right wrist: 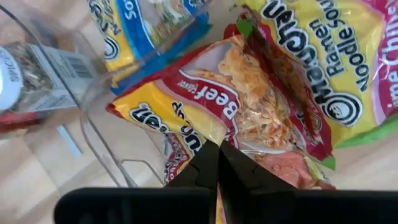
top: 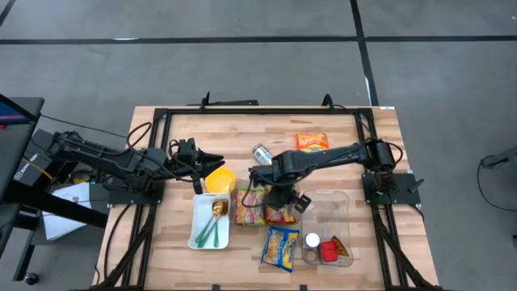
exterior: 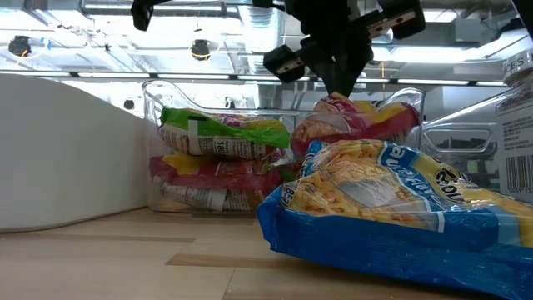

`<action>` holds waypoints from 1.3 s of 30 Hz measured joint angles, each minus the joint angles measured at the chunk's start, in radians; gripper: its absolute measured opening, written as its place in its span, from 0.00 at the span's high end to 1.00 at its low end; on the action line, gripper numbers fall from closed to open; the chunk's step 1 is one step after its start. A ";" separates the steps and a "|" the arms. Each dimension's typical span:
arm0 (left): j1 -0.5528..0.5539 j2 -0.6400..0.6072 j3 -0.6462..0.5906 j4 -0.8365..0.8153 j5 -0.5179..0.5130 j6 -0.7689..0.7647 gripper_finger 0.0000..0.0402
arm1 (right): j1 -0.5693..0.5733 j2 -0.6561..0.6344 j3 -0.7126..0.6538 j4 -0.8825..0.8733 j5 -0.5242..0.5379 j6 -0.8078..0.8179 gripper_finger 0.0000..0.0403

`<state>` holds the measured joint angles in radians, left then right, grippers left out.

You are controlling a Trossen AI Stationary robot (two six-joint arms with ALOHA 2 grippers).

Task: Pick & Place Food Item
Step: Put the red noodle pack into the left transparent bin, then put the orange noodle pack into the left transparent bin

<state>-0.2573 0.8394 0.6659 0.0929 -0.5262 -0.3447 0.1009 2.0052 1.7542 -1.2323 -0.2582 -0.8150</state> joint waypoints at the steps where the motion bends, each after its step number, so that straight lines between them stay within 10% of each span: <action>1: 0.000 0.000 0.000 0.000 0.000 0.000 0.81 | -0.002 0.000 0.000 0.001 -0.005 0.000 0.99; 21: 0.000 0.000 0.000 -0.008 0.001 0.005 0.81 | -0.103 -0.079 0.032 -0.044 -0.085 0.343 0.48; 39: 0.000 0.000 0.000 -0.002 0.300 0.031 0.81 | 0.068 -0.420 -0.158 0.173 -0.026 0.914 0.63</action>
<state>-0.2573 0.8394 0.6659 0.0907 -0.2260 -0.3138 0.1685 1.5847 1.5966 -1.0593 -0.2844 0.0985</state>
